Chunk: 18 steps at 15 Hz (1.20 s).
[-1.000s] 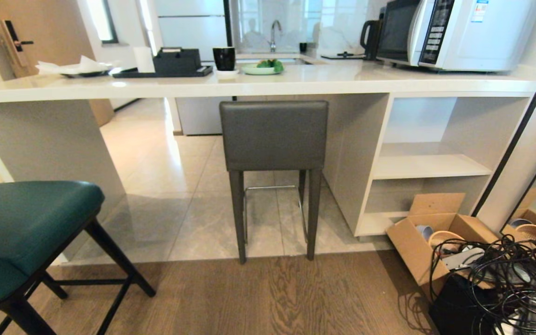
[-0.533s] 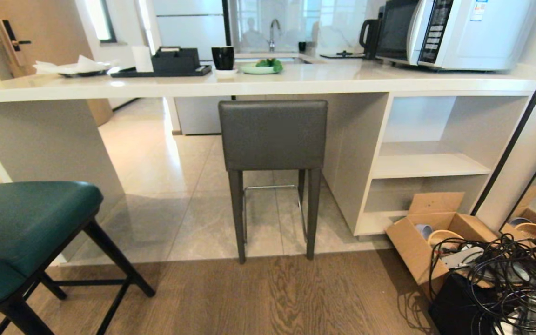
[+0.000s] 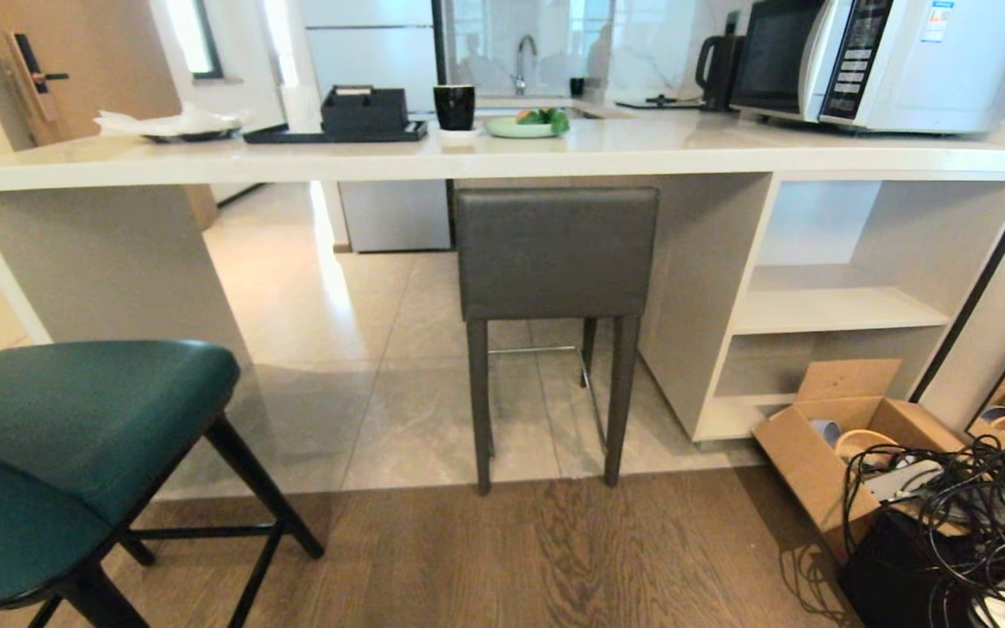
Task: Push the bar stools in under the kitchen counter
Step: Push the blue chair back under the dining table
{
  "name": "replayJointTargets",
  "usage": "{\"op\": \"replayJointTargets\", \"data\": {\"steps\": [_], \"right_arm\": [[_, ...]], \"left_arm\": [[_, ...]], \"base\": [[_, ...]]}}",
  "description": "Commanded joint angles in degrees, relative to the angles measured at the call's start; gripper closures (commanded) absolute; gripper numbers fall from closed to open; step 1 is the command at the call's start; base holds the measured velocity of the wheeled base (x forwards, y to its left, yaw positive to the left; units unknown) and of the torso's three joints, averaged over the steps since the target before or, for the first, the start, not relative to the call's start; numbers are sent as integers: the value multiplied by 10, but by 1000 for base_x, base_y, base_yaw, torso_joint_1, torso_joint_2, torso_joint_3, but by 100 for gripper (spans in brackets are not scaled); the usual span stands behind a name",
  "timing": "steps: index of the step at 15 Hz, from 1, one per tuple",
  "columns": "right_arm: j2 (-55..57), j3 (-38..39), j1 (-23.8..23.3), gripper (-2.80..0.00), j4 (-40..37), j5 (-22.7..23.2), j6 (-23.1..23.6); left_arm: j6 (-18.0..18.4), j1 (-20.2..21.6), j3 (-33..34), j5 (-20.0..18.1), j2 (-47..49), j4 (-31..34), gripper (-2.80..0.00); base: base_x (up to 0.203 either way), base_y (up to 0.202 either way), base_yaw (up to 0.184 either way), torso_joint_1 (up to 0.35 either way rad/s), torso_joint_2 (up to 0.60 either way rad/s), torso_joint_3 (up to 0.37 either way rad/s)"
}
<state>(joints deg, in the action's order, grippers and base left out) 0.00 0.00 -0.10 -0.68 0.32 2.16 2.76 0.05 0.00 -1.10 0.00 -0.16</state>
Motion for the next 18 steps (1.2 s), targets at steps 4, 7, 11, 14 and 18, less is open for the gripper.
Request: {"op": "replayJointTargets", "data": {"steps": [4,7,11,14,18], "right_arm": [[0,1,0,0,0,0,0],[0,1,0,0,0,0,0],[0,1,0,0,0,0,0],[0,1,0,0,0,0,0],[0,1,0,0,0,0,1]], "left_arm": [[1,0,0,0,1,0,0],[1,0,0,0,1,0,0],[1,0,0,0,1,0,0],[1,0,0,0,1,0,0],[0,0,0,0,1,0,0]], "base": [[0,201,-2,4,2,2],[0,198,-2,4,3,1],[0,198,-1,0,1,1],[0,198,0,2,3,2],[0,177,-3,1,3,3]]}}
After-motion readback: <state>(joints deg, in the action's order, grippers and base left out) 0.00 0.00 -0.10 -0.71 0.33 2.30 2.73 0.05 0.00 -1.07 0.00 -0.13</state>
